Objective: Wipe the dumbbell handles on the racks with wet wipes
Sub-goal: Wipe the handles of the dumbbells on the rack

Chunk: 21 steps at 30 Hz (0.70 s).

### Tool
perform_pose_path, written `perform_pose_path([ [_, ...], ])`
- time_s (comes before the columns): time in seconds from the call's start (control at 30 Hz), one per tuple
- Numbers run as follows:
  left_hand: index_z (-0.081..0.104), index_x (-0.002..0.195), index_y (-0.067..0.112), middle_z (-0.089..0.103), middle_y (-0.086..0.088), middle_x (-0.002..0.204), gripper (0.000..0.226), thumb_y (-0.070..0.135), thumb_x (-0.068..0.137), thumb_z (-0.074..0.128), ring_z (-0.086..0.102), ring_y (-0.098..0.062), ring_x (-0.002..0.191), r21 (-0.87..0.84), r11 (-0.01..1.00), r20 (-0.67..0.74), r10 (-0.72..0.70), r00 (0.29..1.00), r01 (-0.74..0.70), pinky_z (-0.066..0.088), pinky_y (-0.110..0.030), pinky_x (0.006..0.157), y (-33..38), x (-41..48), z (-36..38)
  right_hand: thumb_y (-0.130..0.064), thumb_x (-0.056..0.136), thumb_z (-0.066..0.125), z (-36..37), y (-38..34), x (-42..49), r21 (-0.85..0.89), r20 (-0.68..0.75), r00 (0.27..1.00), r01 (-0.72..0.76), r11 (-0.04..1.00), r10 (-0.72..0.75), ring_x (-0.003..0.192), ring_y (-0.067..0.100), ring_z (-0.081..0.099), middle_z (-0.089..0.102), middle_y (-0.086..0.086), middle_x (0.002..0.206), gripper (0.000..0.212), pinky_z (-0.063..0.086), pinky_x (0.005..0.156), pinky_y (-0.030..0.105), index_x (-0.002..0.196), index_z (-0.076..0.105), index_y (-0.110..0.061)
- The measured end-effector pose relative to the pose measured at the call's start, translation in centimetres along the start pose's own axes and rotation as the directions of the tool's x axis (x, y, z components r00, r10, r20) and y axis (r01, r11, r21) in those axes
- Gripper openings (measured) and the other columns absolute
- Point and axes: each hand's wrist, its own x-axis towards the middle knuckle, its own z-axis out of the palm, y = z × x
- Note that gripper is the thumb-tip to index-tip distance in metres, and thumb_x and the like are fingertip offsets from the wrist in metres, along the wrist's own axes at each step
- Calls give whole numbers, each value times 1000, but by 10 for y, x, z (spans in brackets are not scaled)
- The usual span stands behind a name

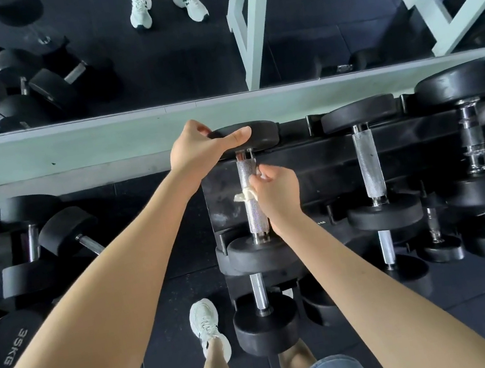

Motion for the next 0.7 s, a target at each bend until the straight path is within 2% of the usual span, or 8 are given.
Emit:
perform_pose_path([
  [0.07, 47, 109, 17, 49, 10, 89, 73, 66, 62, 73, 48, -7, 83, 3, 1000, -3, 2, 1000, -2, 40, -25, 68, -1, 0, 0, -10, 94, 51, -1, 3, -1, 51, 24, 1000, -9, 999, 8, 71, 13, 56, 63, -7, 74, 20, 45, 69, 30, 90, 71, -9],
  [0.17, 48, 109, 17, 49, 10, 89, 73, 66, 62, 73, 48, -8, 83, 15, 1000, -12, 5, 1000, -5, 41, -26, 70, 1, -2, 1, -12, 84, 56, -2, -10, 11, 134, 20, 998, 50, 990, -53, 60, 18, 55, 56, -15, 50, 25, 42, 57, 29, 59, 57, -13],
  [0.23, 49, 109, 16, 49, 9, 89, 73, 66, 62, 73, 48, -9, 84, 11, 1000, -15, 3, 1000, -3, 42, -27, 71, 1, -1, 1, -15, 80, 56, 0, -15, 14, 81, 42, 998, 51, 995, -55, 66, 21, 59, 64, -6, 64, 15, 45, 61, 29, 68, 58, -7],
  [0.37, 49, 111, 16, 48, 12, 91, 74, 67, 62, 73, 46, -7, 84, -15, 1000, 7, -8, 1000, 8, 37, -21, 63, 0, -2, -1, -11, 97, 40, -18, 31, -18, -171, 209, 975, 113, 979, -76, 60, 18, 50, 56, -2, 71, 26, 38, 54, 31, 84, 62, -6],
  [0.47, 49, 111, 16, 50, 8, 96, 74, 67, 62, 72, 47, -11, 90, -6, 1000, 8, -6, 1000, 6, 38, -24, 67, 1, -1, -2, -11, 96, 42, -27, 39, -17, -268, 283, 957, 139, 953, -60, 56, 15, 38, 44, 4, 57, 37, 28, 55, 31, 60, 49, -5],
  [0.57, 48, 109, 16, 50, 8, 90, 73, 67, 62, 72, 48, -11, 87, 2, 1000, 0, 0, 1000, 0, 39, -22, 64, 4, -4, 1, -8, 95, 42, -19, 14, 5, -175, 188, 981, 84, 981, -51, 52, 12, 30, 32, 2, 52, 44, 24, 51, 25, 53, 32, -10],
  [0.63, 48, 109, 16, 49, 9, 88, 73, 67, 62, 72, 46, -7, 81, -6, 1000, 0, -2, 1000, 2, 39, -21, 63, 3, -5, 1, -10, 97, 40, -18, 13, -3, -173, 188, 980, 93, 981, -59, 51, 11, 31, 37, 0, 53, 41, 23, 50, 22, 56, 41, -11],
  [0.7, 49, 110, 15, 48, 11, 88, 74, 66, 62, 72, 45, -5, 79, -27, 1000, 4, -1, 1000, 1, 37, -20, 62, 2, -5, -2, -15, 100, 38, -25, 27, -22, -247, 270, 959, 155, 956, -86, 60, 13, 46, 60, 5, 72, 31, 33, 55, 25, 92, 67, -5],
])
